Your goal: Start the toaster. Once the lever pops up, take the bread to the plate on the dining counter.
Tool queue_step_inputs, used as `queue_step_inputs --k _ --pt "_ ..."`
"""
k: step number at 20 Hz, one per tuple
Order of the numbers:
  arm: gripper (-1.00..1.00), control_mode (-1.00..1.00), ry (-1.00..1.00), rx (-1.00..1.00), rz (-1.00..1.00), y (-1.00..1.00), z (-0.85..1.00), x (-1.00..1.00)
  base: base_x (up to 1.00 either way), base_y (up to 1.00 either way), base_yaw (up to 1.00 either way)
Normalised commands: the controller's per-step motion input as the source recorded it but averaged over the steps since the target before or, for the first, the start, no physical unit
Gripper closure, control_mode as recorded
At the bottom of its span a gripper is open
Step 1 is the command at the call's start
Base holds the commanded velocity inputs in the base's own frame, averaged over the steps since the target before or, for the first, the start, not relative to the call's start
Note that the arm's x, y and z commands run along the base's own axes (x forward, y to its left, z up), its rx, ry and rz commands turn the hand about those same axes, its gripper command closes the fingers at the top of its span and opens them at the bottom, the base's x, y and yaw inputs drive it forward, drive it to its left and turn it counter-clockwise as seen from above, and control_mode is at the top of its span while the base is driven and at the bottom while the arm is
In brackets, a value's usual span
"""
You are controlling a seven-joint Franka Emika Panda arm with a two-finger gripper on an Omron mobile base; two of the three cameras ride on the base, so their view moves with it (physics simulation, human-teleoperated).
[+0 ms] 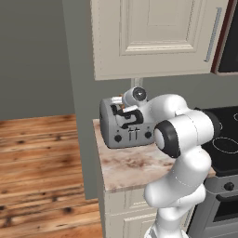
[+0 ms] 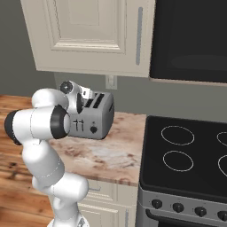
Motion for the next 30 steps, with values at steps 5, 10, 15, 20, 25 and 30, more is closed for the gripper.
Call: queue_step_inputs --k 5,10,15,20,25,30 --pt "1.0 -1.0 0.0 0.0 0.0 0.0 0.0 0.0 0.0 0.0 0.0" --pt "1.0 -1.0 0.0 0.0 0.0 0.0 0.0 0.0 0.0 0.0 0.0" --pt "1.0 -1.0 0.0 0.0 0.0 0.0 0.0 0.0 0.0 0.0 0.0" --pt "1.0 -1.0 0.0 0.0 0.0 0.0 0.0 0.0 0.0 0.0 0.0" --pt "1.0 -1.0 0.0 0.0 0.0 0.0 0.0 0.0 0.0 0.0 0.0" --pt "1.0 -1.0 0.0 0.0 0.0 0.0 0.0 0.0 0.0 0.0 0.0"
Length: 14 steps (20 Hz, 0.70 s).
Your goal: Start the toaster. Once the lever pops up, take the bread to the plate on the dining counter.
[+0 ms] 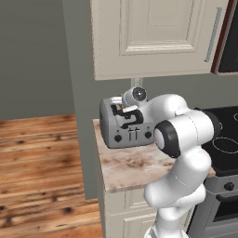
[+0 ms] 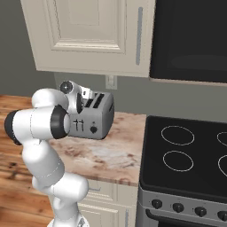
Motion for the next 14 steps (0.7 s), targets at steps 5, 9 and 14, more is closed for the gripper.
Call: queue_step_inputs --k 5,9,14 --pt "1.0 -1.0 0.0 0.0 0.0 0.0 0.02 0.0 0.0 0.0 0.0" --pt "1.0 -1.0 0.0 0.0 0.0 0.0 0.15 0.0 0.0 0.0 0.0" --pt "1.0 -1.0 0.0 0.0 0.02 0.0 0.28 -0.02 0.0 0.0 0.0"
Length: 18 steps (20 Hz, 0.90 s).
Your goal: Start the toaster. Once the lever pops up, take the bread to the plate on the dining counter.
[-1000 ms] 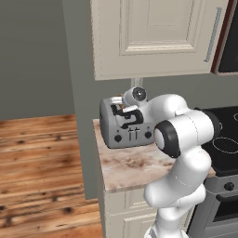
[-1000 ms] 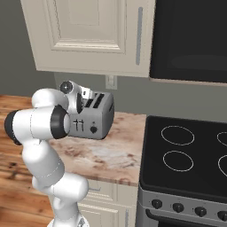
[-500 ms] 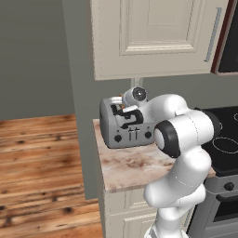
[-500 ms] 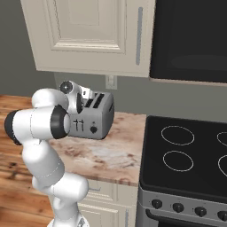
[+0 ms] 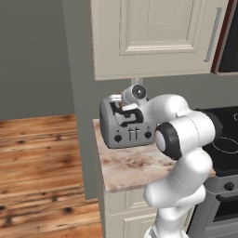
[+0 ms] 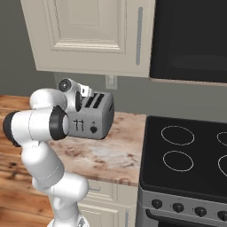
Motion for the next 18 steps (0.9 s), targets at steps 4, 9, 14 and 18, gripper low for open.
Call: queue_step_inputs --k 4,9,14,18 --pt "1.0 -1.0 0.0 0.0 0.01 0.0 0.35 -0.18 0.0 0.0 0.0" --pt "1.0 -1.0 0.0 0.0 0.0 0.0 0.28 -0.32 0.0 0.0 0.0" --pt "1.0 -1.0 -0.01 0.0 0.0 0.0 0.23 -0.4 0.0 0.0 0.0" --pt "1.0 -1.0 -0.05 0.0 0.0 -0.02 0.2 -0.53 0.0 0.0 0.0"
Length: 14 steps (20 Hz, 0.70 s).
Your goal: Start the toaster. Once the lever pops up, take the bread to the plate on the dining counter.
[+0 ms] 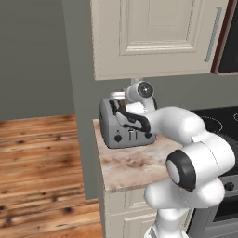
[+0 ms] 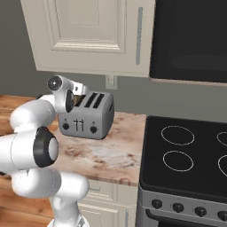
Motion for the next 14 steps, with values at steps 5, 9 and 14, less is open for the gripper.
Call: queue_step_inputs --k 5,9,14 --pt "1.0 -1.0 -0.04 0.0 0.0 0.0 0.05 -0.6 0.0 0.0 0.0" --pt "1.0 -1.0 -0.05 0.0 0.0 -0.02 0.14 -0.61 0.0 0.0 0.0" --pt "1.0 -1.0 0.0 0.0 0.0 -0.04 0.48 -0.71 0.0 0.0 0.0"
